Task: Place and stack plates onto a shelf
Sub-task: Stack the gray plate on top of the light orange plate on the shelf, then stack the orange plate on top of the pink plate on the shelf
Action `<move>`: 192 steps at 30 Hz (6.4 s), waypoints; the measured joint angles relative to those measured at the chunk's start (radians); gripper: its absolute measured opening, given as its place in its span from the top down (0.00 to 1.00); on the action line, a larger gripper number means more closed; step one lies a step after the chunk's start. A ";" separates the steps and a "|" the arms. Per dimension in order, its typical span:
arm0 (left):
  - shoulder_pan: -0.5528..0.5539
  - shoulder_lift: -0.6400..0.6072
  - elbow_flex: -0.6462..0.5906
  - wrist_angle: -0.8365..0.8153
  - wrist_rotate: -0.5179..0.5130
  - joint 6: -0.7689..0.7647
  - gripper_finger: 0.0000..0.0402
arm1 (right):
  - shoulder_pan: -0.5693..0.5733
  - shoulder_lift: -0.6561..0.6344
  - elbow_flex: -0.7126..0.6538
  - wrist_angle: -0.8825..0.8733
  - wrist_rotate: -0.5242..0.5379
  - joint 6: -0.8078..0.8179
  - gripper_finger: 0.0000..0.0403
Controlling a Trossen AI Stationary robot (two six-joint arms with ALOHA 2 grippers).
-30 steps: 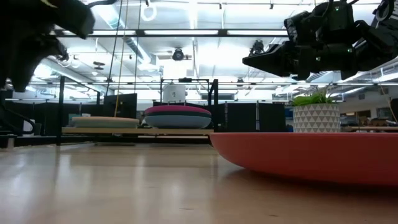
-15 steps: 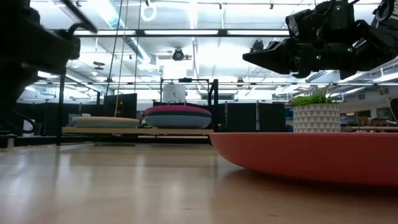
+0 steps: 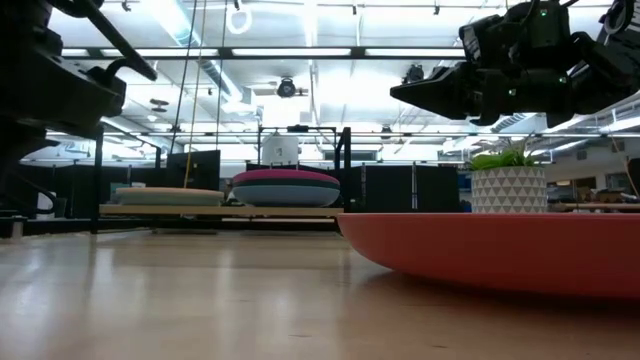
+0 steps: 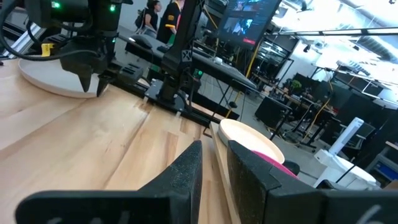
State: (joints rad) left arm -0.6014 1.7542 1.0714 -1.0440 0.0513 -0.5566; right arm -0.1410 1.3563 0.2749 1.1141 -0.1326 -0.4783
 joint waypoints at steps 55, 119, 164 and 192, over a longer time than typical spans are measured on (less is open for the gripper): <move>0.322 -0.052 -0.016 -0.089 -0.163 0.283 0.97 | -0.002 0.000 0.000 -0.011 0.006 0.005 0.80; 0.434 0.125 0.198 0.254 0.060 -0.410 0.96 | -0.017 0.000 0.001 -0.010 0.005 0.007 0.80; 1.138 -0.258 -0.019 0.043 -0.287 0.437 0.97 | -0.017 0.000 0.000 -0.031 0.000 0.014 0.80; 0.567 -0.278 -0.175 0.628 -0.359 0.456 0.62 | -0.017 0.000 0.000 -0.077 -0.003 0.033 0.80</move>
State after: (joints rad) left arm -0.0342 1.4766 0.8967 -0.4156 -0.3079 -0.1005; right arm -0.1577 1.3567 0.2749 1.0366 -0.1352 -0.4450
